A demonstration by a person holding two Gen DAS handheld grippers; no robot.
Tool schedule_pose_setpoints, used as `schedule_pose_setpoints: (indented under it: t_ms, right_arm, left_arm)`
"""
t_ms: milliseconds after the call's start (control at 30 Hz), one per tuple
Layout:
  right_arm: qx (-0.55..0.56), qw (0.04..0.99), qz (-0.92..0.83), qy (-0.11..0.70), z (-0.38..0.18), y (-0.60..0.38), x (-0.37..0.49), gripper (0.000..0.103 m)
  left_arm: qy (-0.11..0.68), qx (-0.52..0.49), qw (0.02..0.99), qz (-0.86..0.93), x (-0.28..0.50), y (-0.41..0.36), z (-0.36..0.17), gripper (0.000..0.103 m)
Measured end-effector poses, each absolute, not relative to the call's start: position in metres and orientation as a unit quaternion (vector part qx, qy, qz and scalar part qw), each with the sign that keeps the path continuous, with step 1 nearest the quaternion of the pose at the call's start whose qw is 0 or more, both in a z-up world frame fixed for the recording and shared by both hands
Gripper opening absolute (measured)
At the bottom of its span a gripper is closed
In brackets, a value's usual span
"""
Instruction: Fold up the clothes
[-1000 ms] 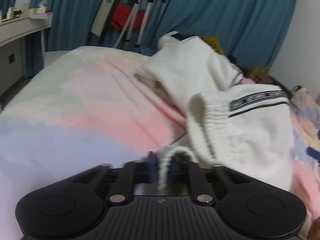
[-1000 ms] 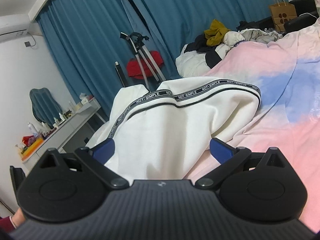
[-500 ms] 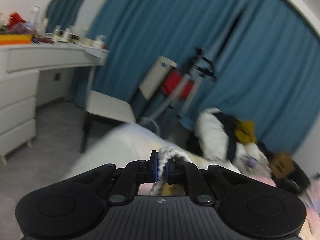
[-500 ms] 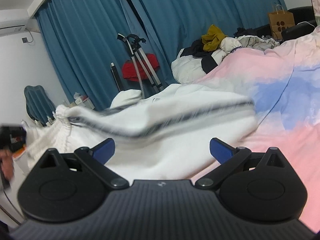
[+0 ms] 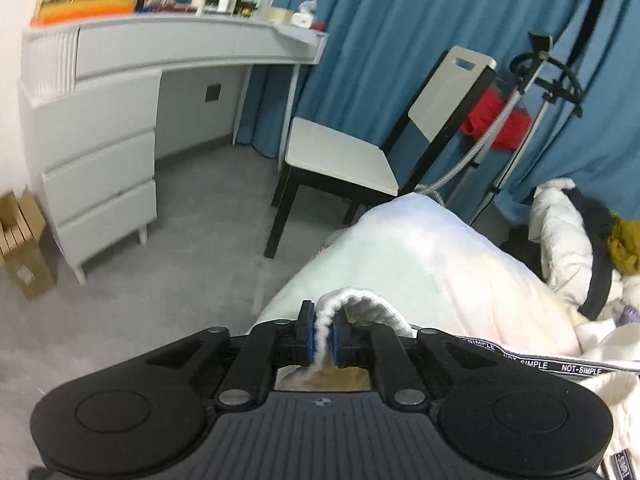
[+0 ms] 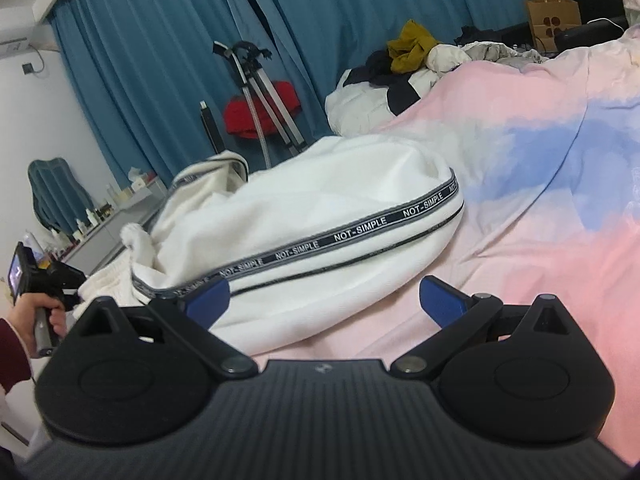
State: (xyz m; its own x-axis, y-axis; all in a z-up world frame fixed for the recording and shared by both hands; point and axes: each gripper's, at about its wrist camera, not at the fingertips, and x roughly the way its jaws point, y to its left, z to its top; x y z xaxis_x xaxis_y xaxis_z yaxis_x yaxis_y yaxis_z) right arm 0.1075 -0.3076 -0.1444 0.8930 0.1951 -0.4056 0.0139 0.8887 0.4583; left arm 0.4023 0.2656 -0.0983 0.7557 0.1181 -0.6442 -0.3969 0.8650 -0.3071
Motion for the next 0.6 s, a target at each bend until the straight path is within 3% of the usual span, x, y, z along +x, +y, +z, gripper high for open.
schedule_pose_setpoints:
  t_ms: [67,200,500,600]
  right_arm:
    - [0.235,0.942,0.047,0.233,-0.148,-0.308,0.112,0.103]
    - [0.236,0.941,0.05,0.236,-0.148,-0.307,0.113,0.103]
    - [0.23,0.948,0.043,0.217,-0.128,-0.309,0.094,0.103]
    - [0.227,0.95,0.04,0.21,-0.12,-0.311,0.086,0.103]
  left_arm:
    - [0.318,-0.228,0.911,0.132,0.398,0.275,-0.095,0.016]
    - [0.315,-0.222,0.911,0.149,0.375,0.286,-0.079,0.056]
    - [0.311,-0.279,0.899,0.13,0.296,0.259,-0.012,0.079]
    - [0.338,-0.334,0.875,0.092,0.289,0.222,-0.003,0.079]
